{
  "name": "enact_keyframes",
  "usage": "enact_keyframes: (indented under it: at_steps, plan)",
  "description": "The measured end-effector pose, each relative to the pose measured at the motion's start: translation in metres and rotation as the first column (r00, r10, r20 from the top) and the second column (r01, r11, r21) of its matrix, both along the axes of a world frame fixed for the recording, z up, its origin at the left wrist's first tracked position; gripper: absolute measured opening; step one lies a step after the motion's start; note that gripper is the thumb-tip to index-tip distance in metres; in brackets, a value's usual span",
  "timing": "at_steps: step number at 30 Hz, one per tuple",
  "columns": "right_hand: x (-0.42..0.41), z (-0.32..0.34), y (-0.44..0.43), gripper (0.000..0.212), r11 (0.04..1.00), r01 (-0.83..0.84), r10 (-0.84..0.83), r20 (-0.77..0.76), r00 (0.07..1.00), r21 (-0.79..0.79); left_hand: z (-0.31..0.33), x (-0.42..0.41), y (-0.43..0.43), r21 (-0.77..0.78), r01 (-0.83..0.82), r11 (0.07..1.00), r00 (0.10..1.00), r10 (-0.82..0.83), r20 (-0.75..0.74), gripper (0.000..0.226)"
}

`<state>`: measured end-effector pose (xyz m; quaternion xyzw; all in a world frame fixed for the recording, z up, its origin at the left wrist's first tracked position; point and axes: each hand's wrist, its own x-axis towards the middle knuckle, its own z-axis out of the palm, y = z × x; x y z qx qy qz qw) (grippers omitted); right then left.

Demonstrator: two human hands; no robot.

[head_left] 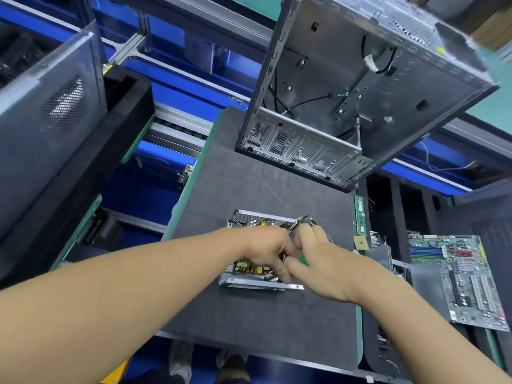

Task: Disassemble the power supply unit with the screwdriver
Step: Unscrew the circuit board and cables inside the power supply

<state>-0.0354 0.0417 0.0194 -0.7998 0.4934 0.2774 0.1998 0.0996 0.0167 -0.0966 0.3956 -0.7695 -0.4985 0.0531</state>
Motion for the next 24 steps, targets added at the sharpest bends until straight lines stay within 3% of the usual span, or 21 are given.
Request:
enact_keyframes:
  at_steps: [2, 5, 8, 11, 15, 19, 22, 24]
  plan:
    - [-0.006, 0.006, -0.002, 0.043, 0.993, 0.117, -0.117, -0.074, 0.99, 0.003, -0.001, 0.001, -0.003, -0.017, -0.024, 1.0, 0.999, 0.024, 0.037, 0.036]
    - [-0.007, 0.006, -0.004, 0.046, 1.0, -0.001, -0.006, -0.226, 0.974, -0.028, 0.003, -0.002, -0.005, -0.067, -0.02, 0.998, 0.999, 0.023, 0.048, 0.048]
    - [-0.001, 0.001, 0.0, 0.033, 0.999, 0.01, -0.017, -0.155, 0.988, -0.041, 0.007, -0.003, -0.006, -0.034, -0.005, 0.999, 0.999, 0.006, 0.04, 0.041]
    - [-0.002, 0.0, 0.0, 0.019, 0.998, -0.049, 0.044, -0.142, 0.989, -0.03, 0.012, 0.003, -0.013, 0.092, 0.056, 0.994, 0.998, -0.055, -0.014, 0.036]
    - [-0.004, 0.003, -0.002, 0.036, 0.996, -0.044, 0.051, -0.094, 0.994, 0.074, 0.016, 0.002, -0.019, 0.112, 0.084, 0.99, 0.996, -0.081, -0.03, 0.017]
    - [-0.009, 0.011, -0.002, 0.036, 0.984, 0.075, -0.064, -0.076, 0.995, 0.163, 0.011, 0.001, -0.015, 0.074, 0.098, 0.992, 0.995, -0.096, -0.039, 0.029]
    - [-0.01, 0.012, 0.003, 0.048, 0.976, 0.198, -0.186, -0.121, 0.975, 0.095, 0.009, 0.0, -0.011, 0.034, 0.075, 0.997, 0.996, -0.073, -0.055, 0.03]
    - [-0.008, 0.005, 0.008, 0.043, 0.994, 0.104, -0.1, -0.152, 0.983, 0.019, 0.008, -0.003, -0.01, 0.018, 0.045, 0.999, 0.997, -0.044, -0.056, 0.032]
